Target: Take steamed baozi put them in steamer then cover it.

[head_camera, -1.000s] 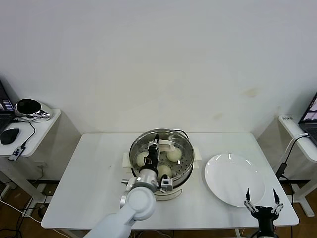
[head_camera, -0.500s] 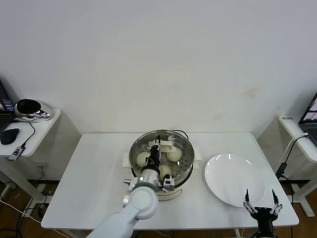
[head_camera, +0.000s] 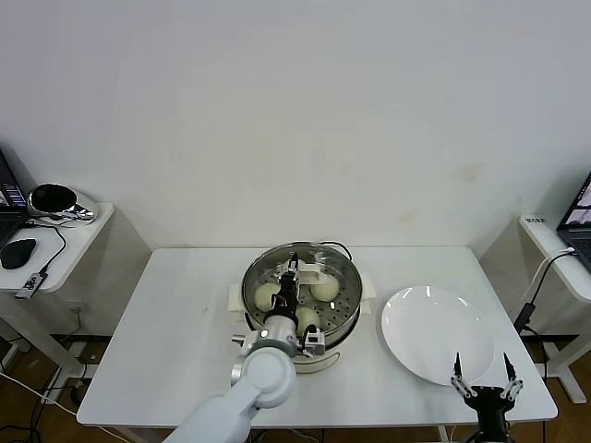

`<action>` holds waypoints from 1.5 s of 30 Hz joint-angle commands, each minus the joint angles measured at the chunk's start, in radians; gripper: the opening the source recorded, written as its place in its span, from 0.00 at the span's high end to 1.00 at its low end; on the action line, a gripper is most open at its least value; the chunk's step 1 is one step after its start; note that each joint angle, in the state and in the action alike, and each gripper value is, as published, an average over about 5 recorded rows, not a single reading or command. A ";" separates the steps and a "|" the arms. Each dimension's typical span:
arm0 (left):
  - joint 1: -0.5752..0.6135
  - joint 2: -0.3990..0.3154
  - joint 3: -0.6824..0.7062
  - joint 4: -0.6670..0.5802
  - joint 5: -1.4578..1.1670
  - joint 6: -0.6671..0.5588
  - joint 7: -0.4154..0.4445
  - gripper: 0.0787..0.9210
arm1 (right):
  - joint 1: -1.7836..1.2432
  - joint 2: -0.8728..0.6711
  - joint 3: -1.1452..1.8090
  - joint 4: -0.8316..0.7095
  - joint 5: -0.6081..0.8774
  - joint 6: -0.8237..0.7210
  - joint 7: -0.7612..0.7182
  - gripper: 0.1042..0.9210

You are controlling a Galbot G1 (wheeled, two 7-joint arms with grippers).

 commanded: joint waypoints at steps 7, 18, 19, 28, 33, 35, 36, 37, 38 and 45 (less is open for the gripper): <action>0.059 0.037 -0.021 -0.091 -0.066 -0.016 -0.070 0.69 | -0.005 0.000 -0.007 0.007 -0.002 0.000 -0.002 0.12; 0.294 0.149 -0.077 -0.376 -0.323 -0.139 -0.201 0.32 | -0.005 -0.002 -0.009 -0.001 0.020 -0.016 -0.011 0.12; 0.327 0.158 -0.100 -0.410 -0.355 -0.158 -0.216 0.28 | -0.005 -0.002 -0.009 -0.001 0.022 -0.017 -0.012 0.12; 0.751 0.152 -0.600 -0.533 -1.094 -0.562 -0.403 0.12 | -0.026 -0.013 -0.059 0.035 0.080 -0.019 -0.060 0.12; 0.924 0.117 -0.779 -0.515 -1.384 -0.613 -0.441 0.12 | -0.050 -0.057 -0.137 0.045 0.129 -0.045 -0.096 0.12; 0.987 0.103 -0.803 -0.515 -1.453 -0.640 -0.450 0.12 | -0.065 -0.091 -0.176 0.052 0.149 -0.060 -0.114 0.12; 1.014 0.096 -0.808 -0.508 -1.473 -0.665 -0.455 0.12 | -0.072 -0.107 -0.190 0.056 0.159 -0.066 -0.121 0.12; 1.034 0.088 -0.812 -0.498 -1.485 -0.691 -0.459 0.12 | -0.080 -0.125 -0.203 0.063 0.177 -0.075 -0.128 0.12; 1.048 0.081 -0.814 -0.481 -1.493 -0.718 -0.462 0.12 | -0.087 -0.140 -0.213 0.068 0.197 -0.084 -0.133 0.12; 1.034 0.027 -0.838 -0.297 -1.512 -0.796 -0.414 0.12 | -0.130 -0.206 -0.264 0.108 0.262 -0.148 -0.135 0.12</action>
